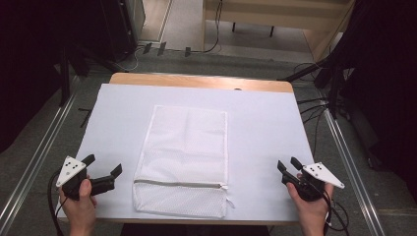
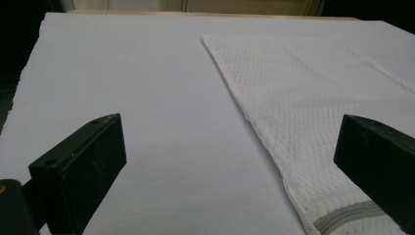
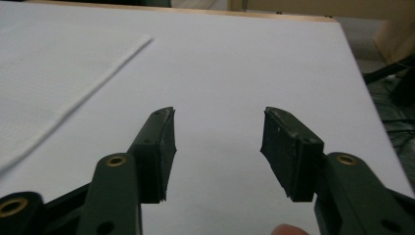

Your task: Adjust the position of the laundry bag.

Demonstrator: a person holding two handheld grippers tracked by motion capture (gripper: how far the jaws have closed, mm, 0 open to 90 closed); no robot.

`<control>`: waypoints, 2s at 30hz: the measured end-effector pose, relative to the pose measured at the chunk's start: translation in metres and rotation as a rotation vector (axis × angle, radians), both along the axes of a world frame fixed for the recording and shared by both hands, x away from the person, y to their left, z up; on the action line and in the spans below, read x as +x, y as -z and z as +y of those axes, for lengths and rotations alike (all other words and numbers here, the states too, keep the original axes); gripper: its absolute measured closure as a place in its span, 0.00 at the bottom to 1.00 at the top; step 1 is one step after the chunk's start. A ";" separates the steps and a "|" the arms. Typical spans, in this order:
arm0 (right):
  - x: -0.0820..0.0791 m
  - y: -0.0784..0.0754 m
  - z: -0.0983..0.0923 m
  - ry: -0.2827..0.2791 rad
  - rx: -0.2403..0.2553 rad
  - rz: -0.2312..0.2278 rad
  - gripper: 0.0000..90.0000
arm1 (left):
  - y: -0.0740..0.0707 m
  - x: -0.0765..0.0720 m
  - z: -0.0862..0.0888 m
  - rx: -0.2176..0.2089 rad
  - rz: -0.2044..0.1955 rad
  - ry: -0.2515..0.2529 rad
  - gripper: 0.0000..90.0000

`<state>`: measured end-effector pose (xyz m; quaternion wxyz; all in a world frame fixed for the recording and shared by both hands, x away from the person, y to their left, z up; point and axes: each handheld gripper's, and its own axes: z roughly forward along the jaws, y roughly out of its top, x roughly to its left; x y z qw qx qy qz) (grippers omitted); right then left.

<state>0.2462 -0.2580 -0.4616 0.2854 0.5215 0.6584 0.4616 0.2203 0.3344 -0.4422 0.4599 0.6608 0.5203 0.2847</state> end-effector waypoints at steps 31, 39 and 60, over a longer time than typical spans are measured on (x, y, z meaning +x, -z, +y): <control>0.069 -0.028 0.116 -0.192 -0.025 0.332 0.68 | 0.002 0.004 -0.010 0.018 0.030 0.020 0.00; 0.098 -0.020 0.138 -0.180 0.004 0.457 0.73 | 0.001 0.004 -0.005 -0.047 0.038 0.020 0.00; 0.107 -0.005 0.154 -0.155 0.023 0.621 0.79 | 0.001 0.004 -0.004 -0.063 0.047 0.012 0.00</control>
